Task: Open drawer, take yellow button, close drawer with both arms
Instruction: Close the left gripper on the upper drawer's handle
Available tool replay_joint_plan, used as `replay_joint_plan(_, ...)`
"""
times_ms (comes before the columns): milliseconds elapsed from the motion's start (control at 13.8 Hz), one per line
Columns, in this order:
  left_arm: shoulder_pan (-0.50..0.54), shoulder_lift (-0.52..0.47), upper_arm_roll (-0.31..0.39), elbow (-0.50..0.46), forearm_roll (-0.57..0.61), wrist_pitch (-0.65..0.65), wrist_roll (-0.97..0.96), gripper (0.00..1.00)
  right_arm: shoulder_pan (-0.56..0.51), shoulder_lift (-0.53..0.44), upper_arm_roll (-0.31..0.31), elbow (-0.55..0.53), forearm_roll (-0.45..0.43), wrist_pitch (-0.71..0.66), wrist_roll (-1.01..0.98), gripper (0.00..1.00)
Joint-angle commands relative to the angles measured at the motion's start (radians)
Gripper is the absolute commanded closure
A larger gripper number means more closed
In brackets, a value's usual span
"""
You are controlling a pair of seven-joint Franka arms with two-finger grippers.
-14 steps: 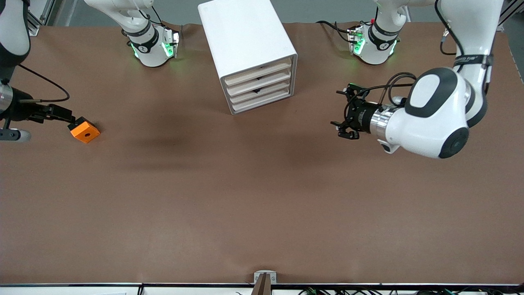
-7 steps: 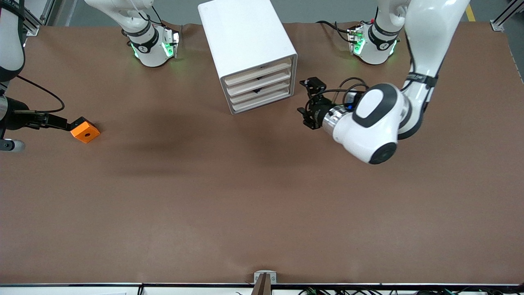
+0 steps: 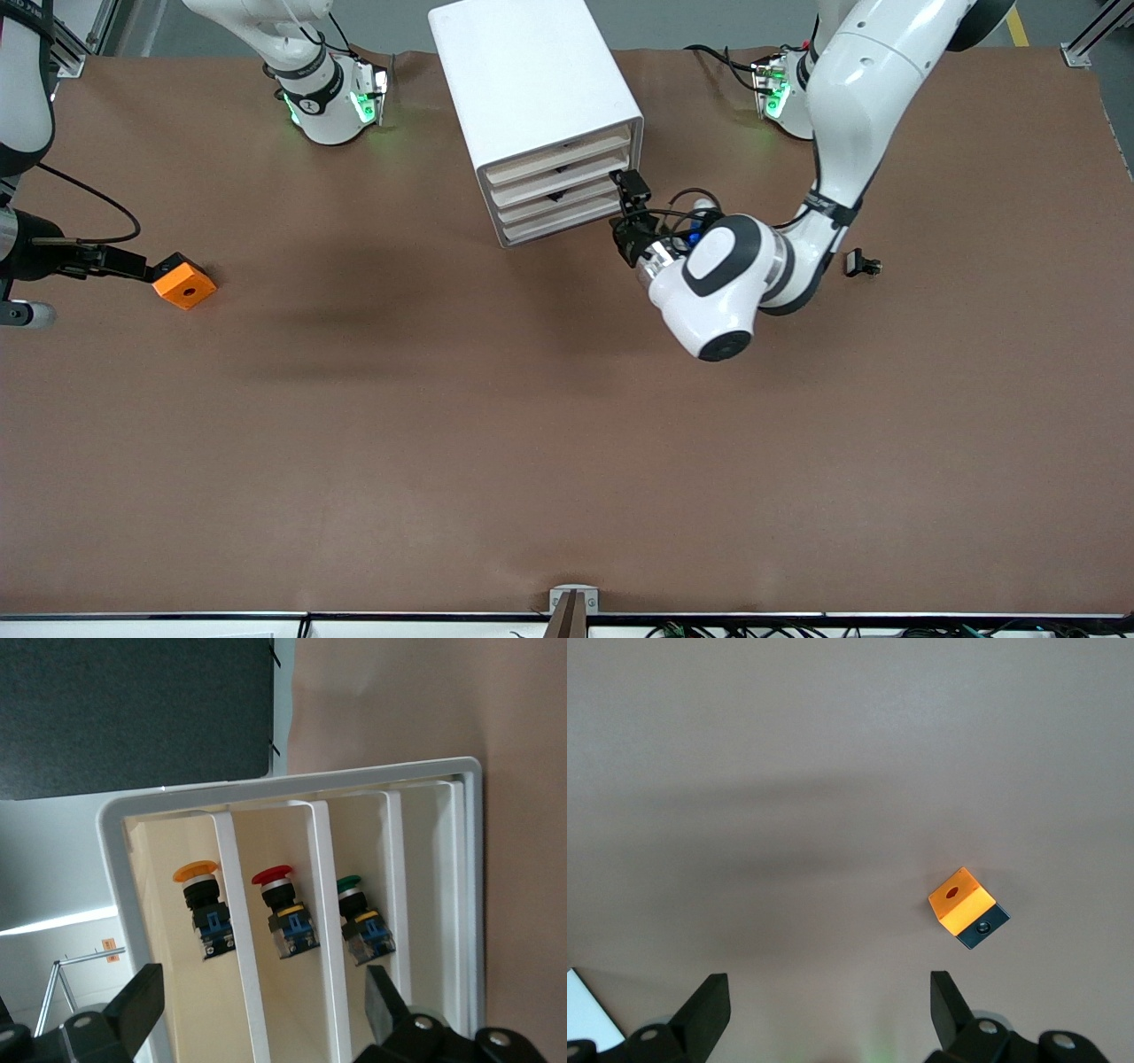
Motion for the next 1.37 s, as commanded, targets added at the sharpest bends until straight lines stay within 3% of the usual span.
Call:
replay_joint_plan(0, -0.041, 0.023, 0.002, 0.004, -0.010, -0.017, -0.024, 0.03, -0.008, 0.009, 0.007, 0.019, 0.008, -0.014, -0.001, 0.00)
replay_joint_plan(868, -0.094, 0.022, -0.001, -0.065, -0.090, -0.039, -0.058, 0.37, -0.009, 0.009, 0.007, 0.016, 0.008, -0.015, -0.001, 0.00)
replay_joint_plan(1085, -0.097, 0.024, 0.002, -0.065, -0.089, -0.031, -0.064, 0.69, -0.009, 0.009, 0.007, 0.016, 0.008, -0.015, -0.001, 0.00)
replay_joint_plan(1157, -0.097, 0.025, 0.005, -0.064, -0.087, -0.020, -0.064, 0.91, -0.009, 0.009, 0.007, 0.016, 0.008, -0.015, -0.001, 0.00)
replay_joint_plan(1230, -0.095, 0.031, 0.005, -0.061, -0.087, -0.014, -0.065, 1.00, -0.009, 0.009, 0.007, 0.016, 0.008, -0.015, -0.001, 0.00)
replay_joint_plan(1302, -0.095, 0.031, 0.007, -0.058, -0.086, -0.014, -0.065, 1.00, -0.009, 0.009, 0.007, 0.016, 0.008, -0.015, -0.001, 0.00)
